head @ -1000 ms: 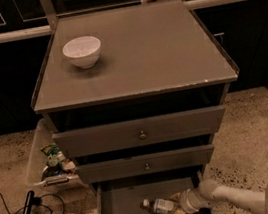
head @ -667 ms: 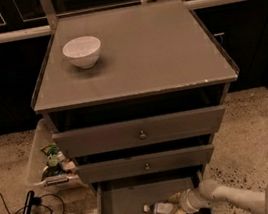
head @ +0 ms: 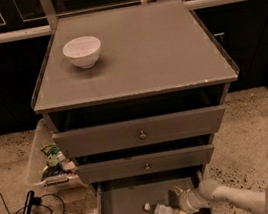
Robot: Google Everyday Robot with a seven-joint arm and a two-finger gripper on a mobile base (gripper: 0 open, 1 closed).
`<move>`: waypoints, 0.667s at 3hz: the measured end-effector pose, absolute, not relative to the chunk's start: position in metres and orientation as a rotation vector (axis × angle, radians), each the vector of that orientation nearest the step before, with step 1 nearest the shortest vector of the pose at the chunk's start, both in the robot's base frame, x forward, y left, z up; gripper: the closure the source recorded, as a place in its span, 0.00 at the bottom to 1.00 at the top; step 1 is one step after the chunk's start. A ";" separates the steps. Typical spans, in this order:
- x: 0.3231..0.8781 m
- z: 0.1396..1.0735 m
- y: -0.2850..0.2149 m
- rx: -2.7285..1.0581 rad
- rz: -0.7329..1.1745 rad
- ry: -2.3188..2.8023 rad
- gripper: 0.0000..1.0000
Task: Place blue plastic bottle into bottom drawer
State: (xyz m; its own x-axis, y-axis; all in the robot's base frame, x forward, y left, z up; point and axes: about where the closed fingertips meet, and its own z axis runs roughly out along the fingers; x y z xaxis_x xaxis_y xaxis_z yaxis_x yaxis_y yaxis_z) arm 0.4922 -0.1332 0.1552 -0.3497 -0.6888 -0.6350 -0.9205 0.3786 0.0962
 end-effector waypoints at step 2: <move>0.457 0.227 -0.181 -1.359 0.506 2.054 0.00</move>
Offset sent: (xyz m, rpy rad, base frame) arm -0.0797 -0.0937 0.1520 -0.0142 -0.2385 -0.0185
